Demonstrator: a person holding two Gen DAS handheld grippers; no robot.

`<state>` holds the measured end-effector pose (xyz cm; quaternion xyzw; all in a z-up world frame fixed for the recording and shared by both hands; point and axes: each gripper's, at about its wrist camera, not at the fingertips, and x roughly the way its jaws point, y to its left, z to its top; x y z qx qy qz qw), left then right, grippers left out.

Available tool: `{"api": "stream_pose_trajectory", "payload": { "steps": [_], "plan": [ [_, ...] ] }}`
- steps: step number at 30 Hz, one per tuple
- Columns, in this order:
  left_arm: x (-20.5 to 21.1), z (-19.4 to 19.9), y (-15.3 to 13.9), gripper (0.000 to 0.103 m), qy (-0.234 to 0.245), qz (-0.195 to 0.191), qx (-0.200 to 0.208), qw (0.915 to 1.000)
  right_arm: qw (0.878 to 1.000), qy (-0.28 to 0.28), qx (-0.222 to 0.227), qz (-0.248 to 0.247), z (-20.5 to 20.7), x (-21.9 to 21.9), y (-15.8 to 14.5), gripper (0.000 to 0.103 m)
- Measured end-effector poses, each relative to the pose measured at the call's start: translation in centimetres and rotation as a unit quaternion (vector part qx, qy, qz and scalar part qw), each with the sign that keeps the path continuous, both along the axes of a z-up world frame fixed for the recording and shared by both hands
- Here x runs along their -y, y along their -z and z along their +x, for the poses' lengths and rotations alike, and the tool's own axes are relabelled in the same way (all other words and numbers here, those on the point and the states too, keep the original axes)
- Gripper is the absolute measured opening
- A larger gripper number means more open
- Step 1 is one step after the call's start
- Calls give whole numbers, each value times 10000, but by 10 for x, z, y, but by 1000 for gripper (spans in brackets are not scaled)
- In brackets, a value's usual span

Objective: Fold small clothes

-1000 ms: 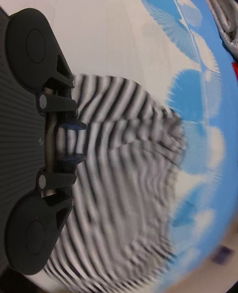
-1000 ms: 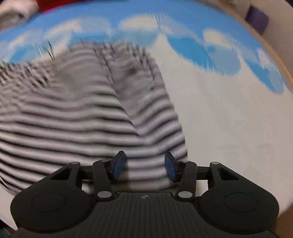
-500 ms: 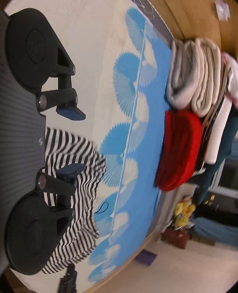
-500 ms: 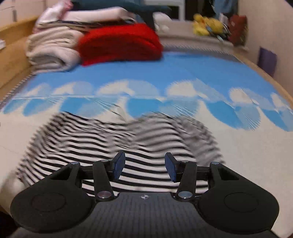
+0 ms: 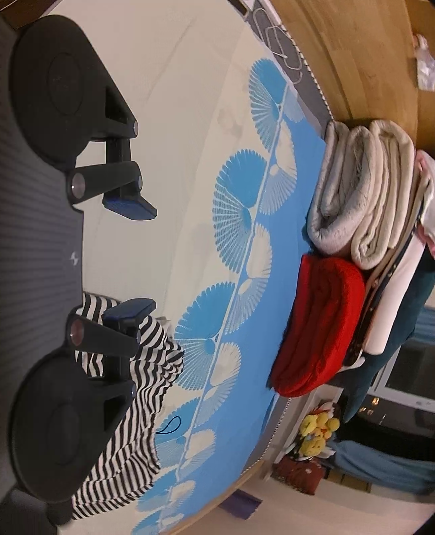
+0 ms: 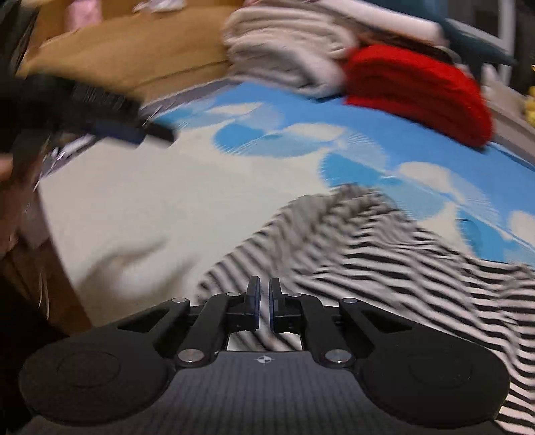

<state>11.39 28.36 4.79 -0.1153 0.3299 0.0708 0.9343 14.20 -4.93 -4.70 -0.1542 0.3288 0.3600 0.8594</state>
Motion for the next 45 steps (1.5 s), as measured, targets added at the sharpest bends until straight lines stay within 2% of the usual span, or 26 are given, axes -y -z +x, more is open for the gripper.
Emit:
{"api": "stream_pose_trajectory", "payload": {
  "steps": [5, 7, 9, 11, 14, 16, 17, 18, 19, 20, 21, 24, 26, 28, 31, 33, 36, 38, 41, 43, 45],
  "plan": [
    [-8, -5, -4, 57, -83, -20, 75, 9999, 9997, -161, -36, -158, 0, -35, 22, 9],
    [-10, -4, -4, 57, -93, -36, 38, 9999, 9994, -231, -42, -242, -1, -47, 31, 17],
    [-12, -2, -3, 57, -102, -75, 3, 9999, 9989, -302, -72, -365, 0, -58, 42, 41],
    [-14, 0, -2, 57, -104, -109, -18, 9999, 9980, -357, -142, -504, 3, -68, 54, 53],
    [-16, 1, -2, 57, -103, -115, -38, 9999, 9955, -398, -199, -837, 6, -81, 72, 56],
    [-18, 1, -1, 57, -97, -117, -47, 9999, 9950, -372, -35, -929, 6, -85, 78, 56],
    [-20, 1, -1, 57, -100, -117, -55, 9999, 9955, -323, -72, -886, 8, -86, 77, 45],
    [-22, 1, -1, 57, -103, -133, -69, 9998, 9959, -218, -77, -869, 11, -85, 75, 23],
    [-24, 2, 0, 57, -104, -170, -85, 9998, 9962, -147, -103, -854, 14, -83, 72, 13],
    [-26, 3, 2, 57, -93, -242, -115, 9996, 9969, -64, -220, -754, 19, -78, 69, 7],
    [-28, 4, 4, 60, -58, -345, -170, 9992, 9977, 71, -355, -566, 23, -71, 63, 6],
    [-27, 15, 13, 62, 198, -775, -385, 9960, 9987, 340, -379, -78, 28, -50, 37, 6],
    [-21, 23, 18, 68, 412, -1100, -442, 9921, 9982, 415, -303, 297, 24, -31, 15, 6],
    [-15, 33, 24, 83, 581, -1548, -493, 9850, 9969, 481, -200, 583, 20, -11, -3, 5],
    [-1, 57, 38, 84, 877, -2267, -769, 9669, 9926, 700, -191, 977, 22, 27, -22, 5],
    [13, 77, 50, 85, 1066, -2747, -1026, 9501, 9892, 816, -246, 1196, 25, 51, -30, 5],
    [33, 108, 64, 86, 1195, -3257, -1211, 9300, 9865, 853, -223, 1380, 24, 81, -39, 5],
    [45, 128, 73, 86, 1153, -3475, -1268, 9219, 9867, 810, -206, 1396, 24, 93, -40, 5],
    [59, 153, 87, 86, 1004, -3593, -1464, 9162, 9878, 716, -172, 1372, 17, 106, -41, 5],
    [67, 167, 96, 86, 954, -3588, -1558, 9154, 9888, 632, -140, 1342, 12, 110, -43, 5],
    [76, 177, 106, 84, 966, -3410, -1681, 9199, 9893, 542, -105, 1349, 9, 111, -45, 5]
  ]
}}
